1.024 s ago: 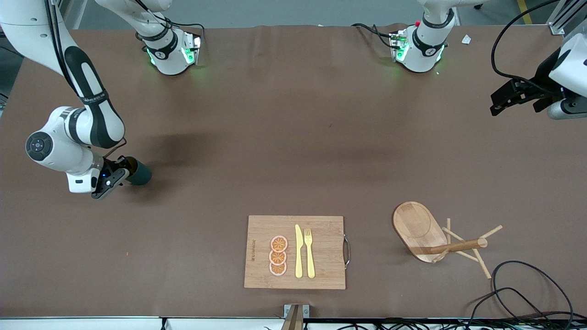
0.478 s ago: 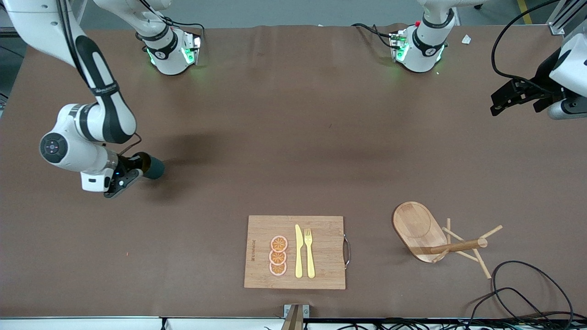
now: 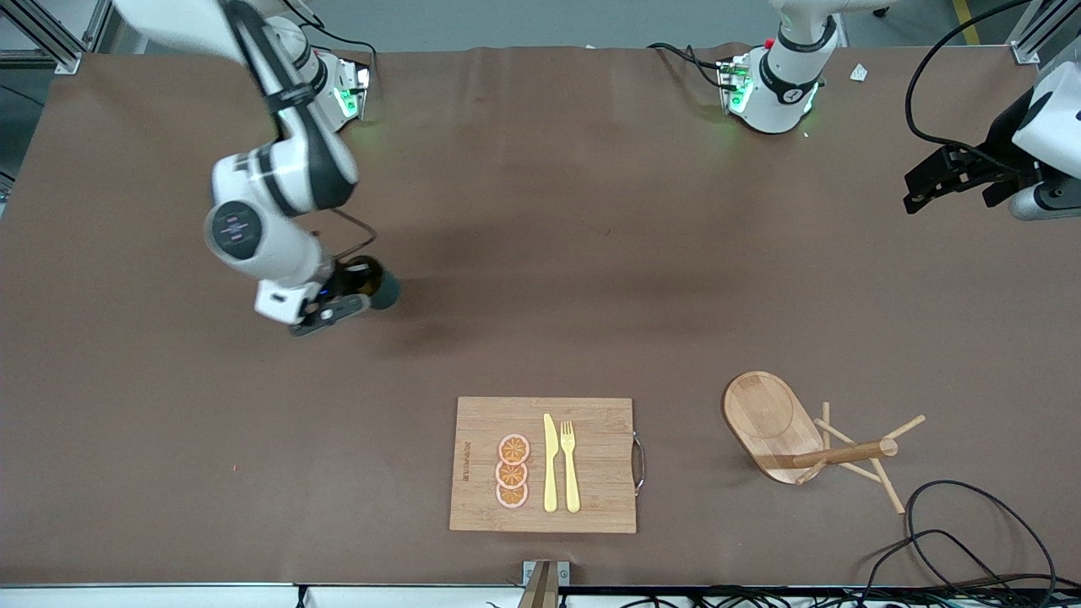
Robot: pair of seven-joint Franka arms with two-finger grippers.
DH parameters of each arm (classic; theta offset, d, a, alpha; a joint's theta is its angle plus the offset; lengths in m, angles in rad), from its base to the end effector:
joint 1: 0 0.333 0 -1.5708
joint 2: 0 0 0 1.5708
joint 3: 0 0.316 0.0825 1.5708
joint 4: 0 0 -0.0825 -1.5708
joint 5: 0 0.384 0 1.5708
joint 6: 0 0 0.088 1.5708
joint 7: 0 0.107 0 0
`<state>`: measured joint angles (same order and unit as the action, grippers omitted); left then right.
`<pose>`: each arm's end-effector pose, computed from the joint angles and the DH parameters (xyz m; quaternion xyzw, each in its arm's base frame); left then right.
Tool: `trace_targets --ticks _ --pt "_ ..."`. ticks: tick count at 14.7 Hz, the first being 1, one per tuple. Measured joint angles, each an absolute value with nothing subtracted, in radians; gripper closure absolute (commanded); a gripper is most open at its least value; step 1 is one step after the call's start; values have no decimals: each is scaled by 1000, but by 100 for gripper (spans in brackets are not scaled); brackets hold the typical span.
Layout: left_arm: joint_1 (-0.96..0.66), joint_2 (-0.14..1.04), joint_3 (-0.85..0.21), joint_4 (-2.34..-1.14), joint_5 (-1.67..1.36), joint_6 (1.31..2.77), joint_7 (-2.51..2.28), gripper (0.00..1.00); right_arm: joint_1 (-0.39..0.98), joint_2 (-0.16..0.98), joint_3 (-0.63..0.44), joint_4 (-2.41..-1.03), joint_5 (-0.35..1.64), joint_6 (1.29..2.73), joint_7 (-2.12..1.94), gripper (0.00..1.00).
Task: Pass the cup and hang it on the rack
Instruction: 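Lift the teal mug with the right gripper and carry it toward the table middle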
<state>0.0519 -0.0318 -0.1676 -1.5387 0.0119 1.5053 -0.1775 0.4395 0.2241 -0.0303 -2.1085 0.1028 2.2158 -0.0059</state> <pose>0.5347 -0.0624 0.6509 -0.9995 -0.0313 -0.0002 0.0087 0.5128 0.2263 0.3010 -0.9825 -0.1731 0.0641 0.0234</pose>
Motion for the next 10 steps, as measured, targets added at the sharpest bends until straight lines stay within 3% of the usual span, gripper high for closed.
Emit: trace_targets --ticks 5,10 --pt "52 -32 -167 -1539 12 1505 -177 0 709 251 -30 -2047 104 2272 418 100" --pt "53 -31 -167 -1539 12 1505 -177 0 838 411 -33 -1946 104 2355 621 100"
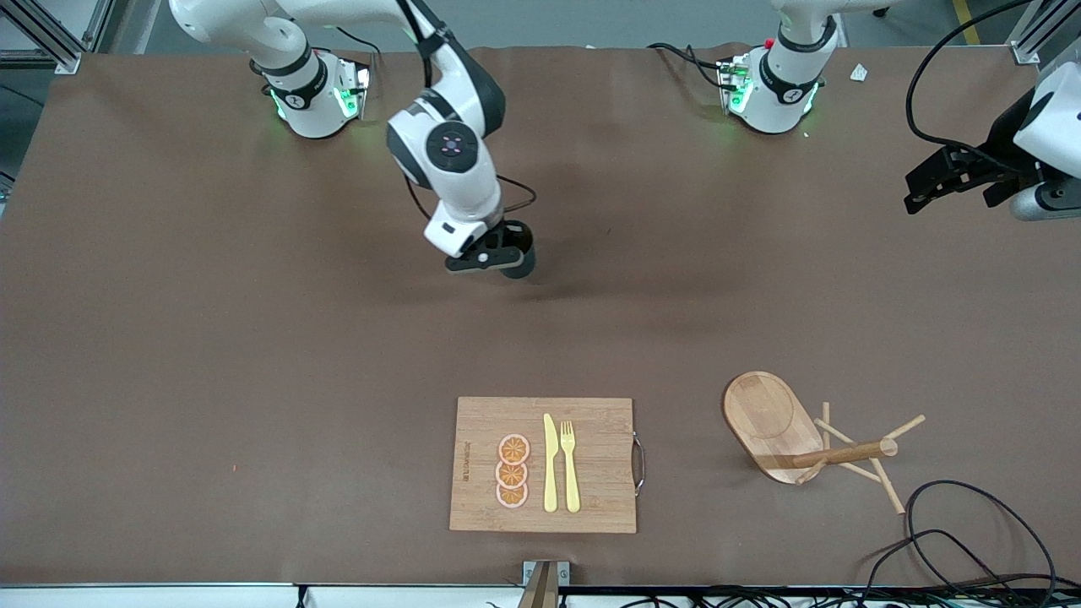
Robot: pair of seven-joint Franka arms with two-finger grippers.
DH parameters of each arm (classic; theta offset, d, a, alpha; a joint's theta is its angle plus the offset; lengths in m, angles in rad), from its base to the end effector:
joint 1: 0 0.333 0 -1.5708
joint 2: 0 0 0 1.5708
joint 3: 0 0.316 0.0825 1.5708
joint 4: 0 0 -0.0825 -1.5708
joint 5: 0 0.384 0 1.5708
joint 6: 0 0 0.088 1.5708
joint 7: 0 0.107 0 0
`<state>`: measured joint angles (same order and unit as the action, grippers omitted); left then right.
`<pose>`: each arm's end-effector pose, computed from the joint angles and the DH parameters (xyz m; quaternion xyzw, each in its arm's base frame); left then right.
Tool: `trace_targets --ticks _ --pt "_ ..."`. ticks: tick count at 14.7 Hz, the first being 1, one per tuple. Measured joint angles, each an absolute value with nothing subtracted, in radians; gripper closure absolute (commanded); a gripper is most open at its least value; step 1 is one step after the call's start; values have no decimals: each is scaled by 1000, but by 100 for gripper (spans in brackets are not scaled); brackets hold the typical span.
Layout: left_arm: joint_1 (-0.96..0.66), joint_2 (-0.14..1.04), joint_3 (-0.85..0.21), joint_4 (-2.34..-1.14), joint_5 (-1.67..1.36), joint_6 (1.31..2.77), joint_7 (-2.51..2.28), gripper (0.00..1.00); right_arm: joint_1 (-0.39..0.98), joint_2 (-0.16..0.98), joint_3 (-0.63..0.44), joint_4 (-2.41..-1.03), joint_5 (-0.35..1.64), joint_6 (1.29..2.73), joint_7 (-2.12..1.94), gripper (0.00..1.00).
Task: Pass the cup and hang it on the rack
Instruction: 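Lift the teal mug with the right gripper and carry it toward the table middle, then set the mug down, open the right gripper and withdraw it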
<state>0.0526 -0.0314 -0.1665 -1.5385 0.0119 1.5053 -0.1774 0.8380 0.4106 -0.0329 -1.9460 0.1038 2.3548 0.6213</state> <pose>0.5349 -0.0615 0.6508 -0.9994 -0.0322 -0.0001 0.0086 0.4276 0.4481 0.2695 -0.9979 -0.0565 0.0202 0.0224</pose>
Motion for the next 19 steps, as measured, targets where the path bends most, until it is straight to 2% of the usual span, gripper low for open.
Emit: trace_targets --ticks 5,7,8,9,10,16,19 --pt "53 -28 -166 -1539 12 1505 -177 0 868 594 -37 -1764 104 2357 718 99" --pt "53 -26 -166 -1538 12 1505 -177 0 868 621 -40 -1717 104 2336 727 98" --pt "53 -24 -166 -1538 12 1505 -177 0 868 632 -40 -1704 104 2338 732 87" --pt "53 -23 -166 -1538 12 1505 -177 0 868 637 -41 -1695 104 2334 734 39" --pt "53 -23 -166 -1538 12 1505 -177 0 868 640 -42 -1692 104 2334 735 0" --pt "53 -14 -166 -1538 12 1505 -177 0 868 661 -49 -1678 104 2337 735 0" --pt "53 0 -166 -1538 12 1505 -177 0 868 654 -51 -1646 104 2270 735 0"
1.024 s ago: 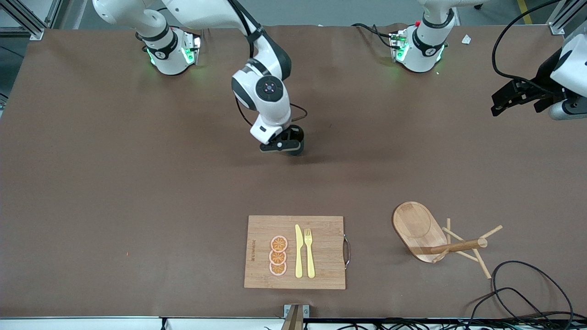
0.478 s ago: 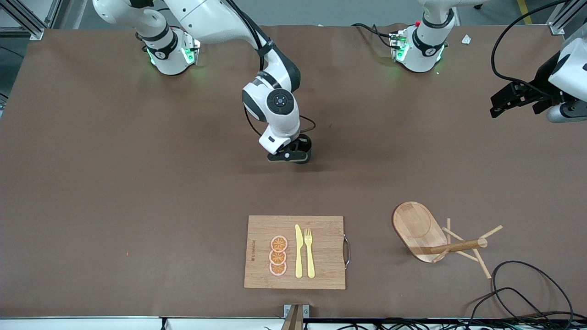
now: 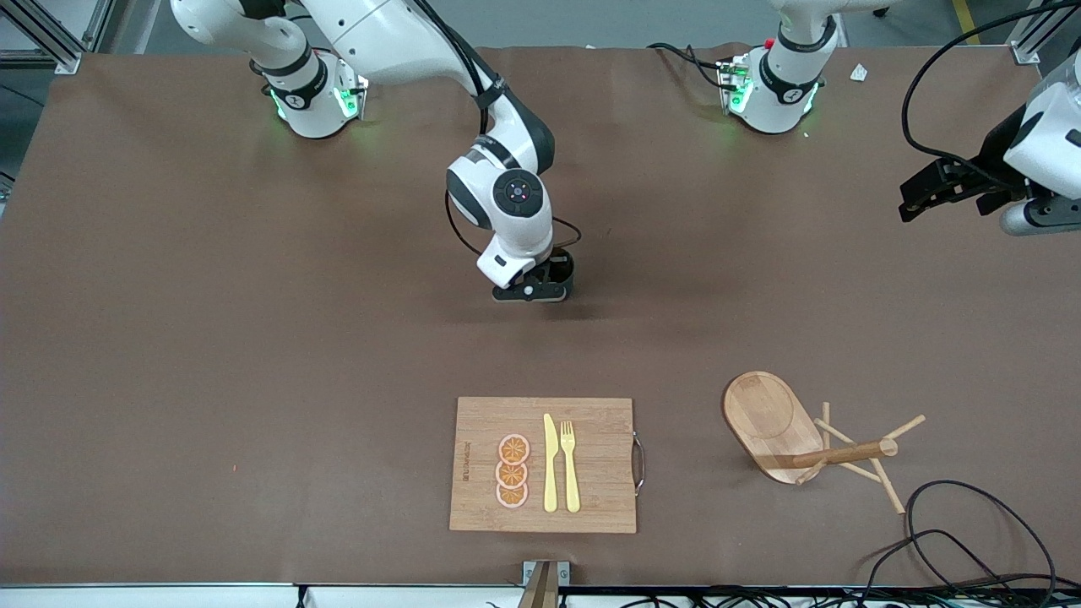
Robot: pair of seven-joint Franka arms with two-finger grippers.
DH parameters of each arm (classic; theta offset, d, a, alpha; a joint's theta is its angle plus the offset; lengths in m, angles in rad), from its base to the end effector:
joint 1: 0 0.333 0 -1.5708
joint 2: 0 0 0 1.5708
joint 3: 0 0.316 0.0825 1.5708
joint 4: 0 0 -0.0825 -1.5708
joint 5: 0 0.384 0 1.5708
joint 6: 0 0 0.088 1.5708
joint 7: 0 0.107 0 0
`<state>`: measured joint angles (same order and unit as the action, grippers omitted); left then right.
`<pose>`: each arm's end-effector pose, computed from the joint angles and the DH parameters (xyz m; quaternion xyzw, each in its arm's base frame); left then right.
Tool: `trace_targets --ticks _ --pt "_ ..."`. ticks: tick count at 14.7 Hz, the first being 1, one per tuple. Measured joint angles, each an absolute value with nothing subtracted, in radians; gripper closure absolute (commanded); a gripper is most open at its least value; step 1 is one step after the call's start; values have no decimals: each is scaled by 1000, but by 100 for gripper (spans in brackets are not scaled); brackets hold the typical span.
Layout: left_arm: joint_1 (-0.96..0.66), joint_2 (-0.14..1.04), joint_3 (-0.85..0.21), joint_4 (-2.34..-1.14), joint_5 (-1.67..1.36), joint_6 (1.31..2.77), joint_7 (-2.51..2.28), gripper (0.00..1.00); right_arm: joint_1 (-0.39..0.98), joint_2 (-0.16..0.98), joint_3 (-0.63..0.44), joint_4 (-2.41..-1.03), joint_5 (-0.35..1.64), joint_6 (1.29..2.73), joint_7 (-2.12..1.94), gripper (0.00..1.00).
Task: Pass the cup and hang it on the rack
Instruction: 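Set the mug down, open the right gripper and withdraw it, then move the left gripper over the teal mug above its handle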
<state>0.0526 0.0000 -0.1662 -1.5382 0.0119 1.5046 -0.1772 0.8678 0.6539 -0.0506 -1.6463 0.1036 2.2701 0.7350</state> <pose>0.5446 -0.0608 0.6341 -0.9993 -0.0321 0.0158 0.0083 0.4631 0.5032 0.2301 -0.9995 -0.0122 0.0268 0.0069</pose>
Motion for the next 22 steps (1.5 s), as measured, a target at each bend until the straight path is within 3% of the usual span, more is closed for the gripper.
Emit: trace_targets --ticks 7,16,22 --pt "43 16 -169 -1537 12 1505 -180 0 808 517 -67 -1625 103 2070 698 0" --pt "-113 45 -204 -1529 12 1505 -510 0 423 257 -104 -1631 23 1713 228 0" --pt "-296 92 -205 -1526 22 1536 -782 0 147 150 -107 -1630 2 1612 8 0"
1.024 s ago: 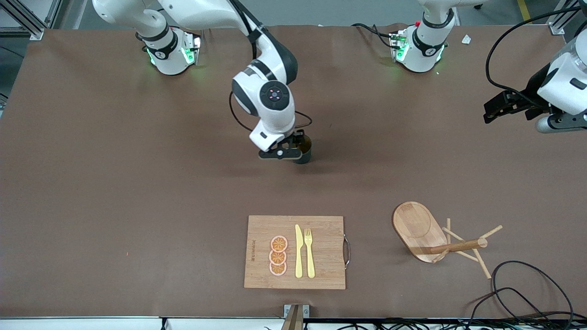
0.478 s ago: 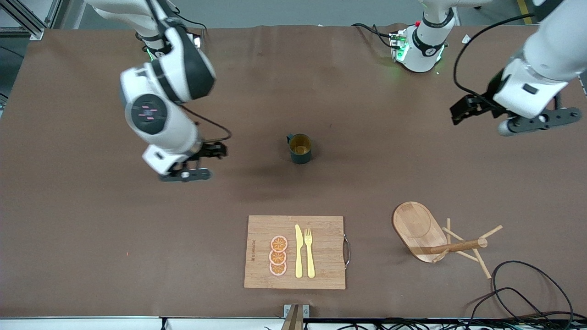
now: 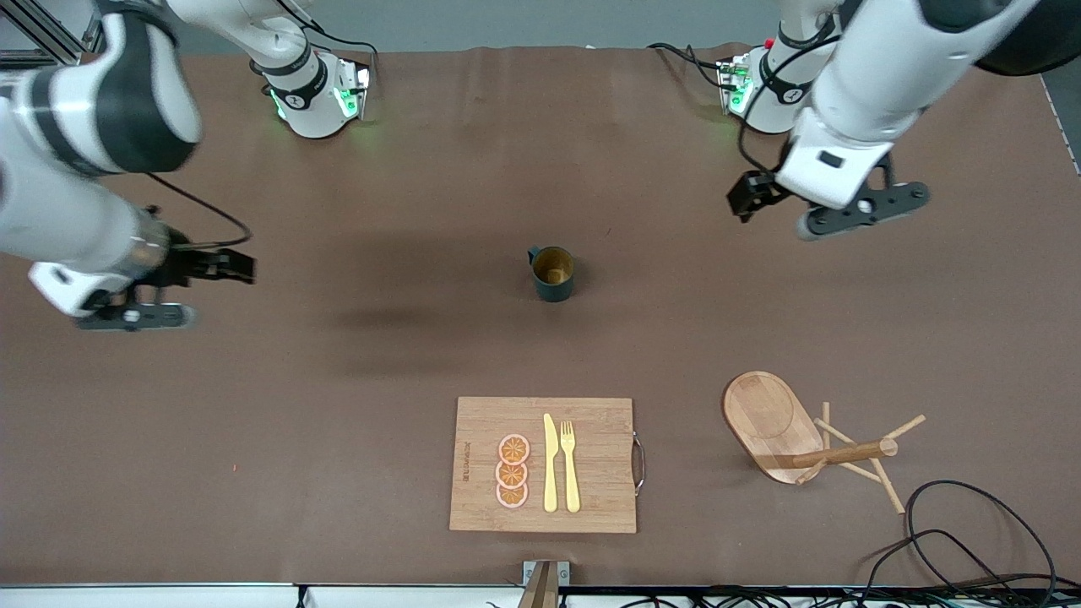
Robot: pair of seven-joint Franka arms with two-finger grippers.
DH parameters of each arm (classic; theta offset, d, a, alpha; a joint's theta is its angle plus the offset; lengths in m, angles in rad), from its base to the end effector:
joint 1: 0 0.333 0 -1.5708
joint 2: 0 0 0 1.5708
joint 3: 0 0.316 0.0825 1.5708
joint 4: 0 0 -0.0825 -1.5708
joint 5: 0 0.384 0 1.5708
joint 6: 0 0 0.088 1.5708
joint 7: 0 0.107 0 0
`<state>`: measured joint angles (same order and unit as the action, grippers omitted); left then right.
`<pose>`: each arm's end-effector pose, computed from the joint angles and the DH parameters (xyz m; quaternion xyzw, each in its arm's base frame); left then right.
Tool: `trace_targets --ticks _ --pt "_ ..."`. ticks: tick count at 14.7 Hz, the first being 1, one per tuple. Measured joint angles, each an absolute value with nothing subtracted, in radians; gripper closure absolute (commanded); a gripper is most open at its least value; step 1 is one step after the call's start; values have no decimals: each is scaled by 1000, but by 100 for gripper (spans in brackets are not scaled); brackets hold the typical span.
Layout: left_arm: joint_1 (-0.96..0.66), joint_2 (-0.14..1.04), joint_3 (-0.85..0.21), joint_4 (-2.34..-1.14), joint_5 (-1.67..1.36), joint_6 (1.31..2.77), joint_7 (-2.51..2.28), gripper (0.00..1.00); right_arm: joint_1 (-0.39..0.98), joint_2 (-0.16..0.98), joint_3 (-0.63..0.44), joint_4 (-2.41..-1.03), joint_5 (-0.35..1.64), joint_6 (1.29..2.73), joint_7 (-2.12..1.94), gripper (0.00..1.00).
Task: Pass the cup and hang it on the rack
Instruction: 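Move the left gripper over the teal mug above its handle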
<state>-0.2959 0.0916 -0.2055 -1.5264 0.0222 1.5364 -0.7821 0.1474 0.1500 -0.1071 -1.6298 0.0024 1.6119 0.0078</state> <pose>0.5097 -0.2705 0.5916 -0.9894 -0.1398 0.0308 0.0253 0.5896 0.0276 0.5144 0.9964 0.0160 -0.0832 0.0088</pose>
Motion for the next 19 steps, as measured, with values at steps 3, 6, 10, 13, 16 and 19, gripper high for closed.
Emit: trace_targets --ticks 3,6,10,13,16,19 --pt "-408 127 -207 -1526 67 1564 -949 0 57 137 -107 -1611 -24 1588 -94 0" --pt "-511 165 -207 -1525 126 1568 -1089 0 21 137 -106 -1596 -26 1566 -110 0" --pt "-619 243 -207 -1526 182 1630 -1269 0 -5 138 -106 -1557 -27 1557 -110 0" --pt "-708 326 -207 -1522 263 1677 -1467 0 -12 148 -105 -1509 -27 1549 -110 0" --pt "-786 421 -206 -1481 329 1689 -1630 0 -13 160 -102 -1496 -26 1544 -110 0" --pt "-834 509 -206 -1431 385 1690 -1727 0 -12 165 -94 -1491 -25 1517 -110 0"
